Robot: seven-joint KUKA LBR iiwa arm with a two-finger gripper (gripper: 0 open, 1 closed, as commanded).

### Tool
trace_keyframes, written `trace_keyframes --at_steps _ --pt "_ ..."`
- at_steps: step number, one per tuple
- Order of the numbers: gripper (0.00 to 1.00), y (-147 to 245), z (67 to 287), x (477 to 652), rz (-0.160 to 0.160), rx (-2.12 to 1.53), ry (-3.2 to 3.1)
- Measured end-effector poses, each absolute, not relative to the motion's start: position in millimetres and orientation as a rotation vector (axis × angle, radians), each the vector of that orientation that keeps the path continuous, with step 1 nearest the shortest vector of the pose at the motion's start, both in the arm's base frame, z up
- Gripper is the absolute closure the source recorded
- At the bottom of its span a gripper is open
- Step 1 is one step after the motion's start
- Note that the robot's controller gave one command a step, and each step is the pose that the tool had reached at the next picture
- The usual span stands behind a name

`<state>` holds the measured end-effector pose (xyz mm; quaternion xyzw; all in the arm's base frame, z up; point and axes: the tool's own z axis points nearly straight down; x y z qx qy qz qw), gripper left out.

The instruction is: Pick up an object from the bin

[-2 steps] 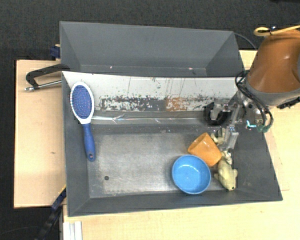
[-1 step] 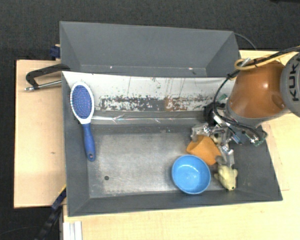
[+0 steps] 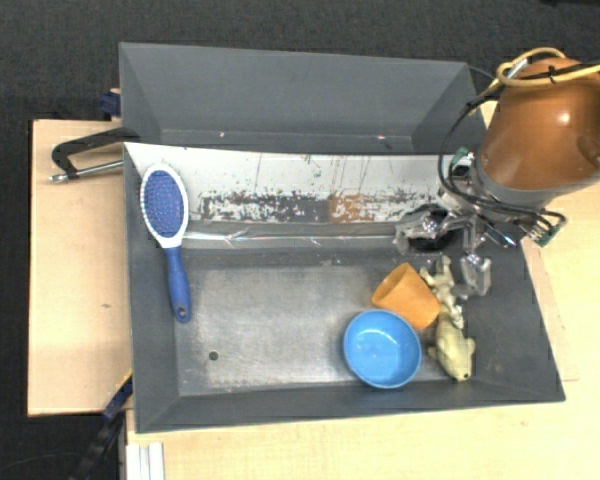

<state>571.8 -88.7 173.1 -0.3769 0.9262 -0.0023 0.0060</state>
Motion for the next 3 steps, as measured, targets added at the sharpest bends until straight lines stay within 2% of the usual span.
trace_keyframes --at_steps 1,2,3 --pt "0.00 -78.7 99.6 559.2 0.005 -1.405 2.813" --pt "1.00 -79.8 109.4 565.3 -0.012 -1.396 2.801" --pt "1.00 -62.0 255.8 542.2 -0.011 -1.506 2.743"
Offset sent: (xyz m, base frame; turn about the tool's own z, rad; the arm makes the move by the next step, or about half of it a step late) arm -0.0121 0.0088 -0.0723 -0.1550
